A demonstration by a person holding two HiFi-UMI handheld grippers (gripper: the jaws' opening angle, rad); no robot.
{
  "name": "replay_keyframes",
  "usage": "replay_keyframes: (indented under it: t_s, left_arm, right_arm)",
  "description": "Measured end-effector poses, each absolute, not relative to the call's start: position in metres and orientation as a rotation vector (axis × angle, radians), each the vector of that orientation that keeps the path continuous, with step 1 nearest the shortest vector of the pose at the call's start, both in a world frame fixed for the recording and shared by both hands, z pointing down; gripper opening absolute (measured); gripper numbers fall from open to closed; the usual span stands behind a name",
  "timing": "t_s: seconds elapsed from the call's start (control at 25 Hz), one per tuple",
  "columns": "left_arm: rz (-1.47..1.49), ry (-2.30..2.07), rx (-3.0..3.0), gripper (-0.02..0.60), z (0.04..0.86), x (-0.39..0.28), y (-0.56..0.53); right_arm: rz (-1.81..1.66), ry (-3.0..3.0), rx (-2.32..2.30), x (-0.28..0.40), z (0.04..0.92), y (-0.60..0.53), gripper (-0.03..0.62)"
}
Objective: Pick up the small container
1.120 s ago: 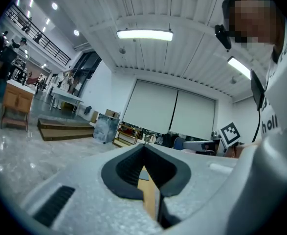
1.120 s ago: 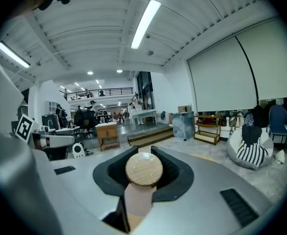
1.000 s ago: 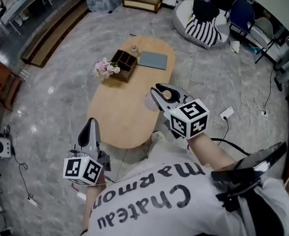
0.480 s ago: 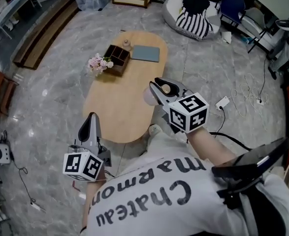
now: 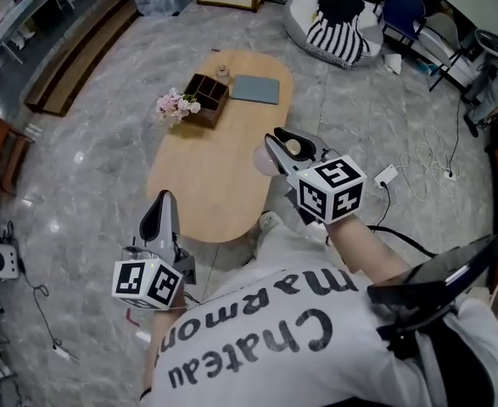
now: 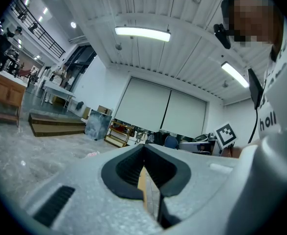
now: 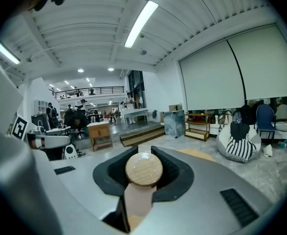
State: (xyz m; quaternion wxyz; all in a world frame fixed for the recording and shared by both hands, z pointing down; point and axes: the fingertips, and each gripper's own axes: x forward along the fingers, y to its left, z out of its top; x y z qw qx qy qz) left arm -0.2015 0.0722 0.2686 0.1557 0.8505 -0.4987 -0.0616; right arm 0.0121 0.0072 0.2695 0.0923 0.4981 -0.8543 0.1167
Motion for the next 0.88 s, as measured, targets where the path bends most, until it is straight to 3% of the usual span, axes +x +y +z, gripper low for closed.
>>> replay_keyframes:
  t_s: [0.88]
  left_arm:
    - [-0.212,-1.445,2.428,0.014,0.264,-0.199,0.083]
  right_arm:
    - [0.326,-2.528,1.498,0.021,0.265,0.014,0.087]
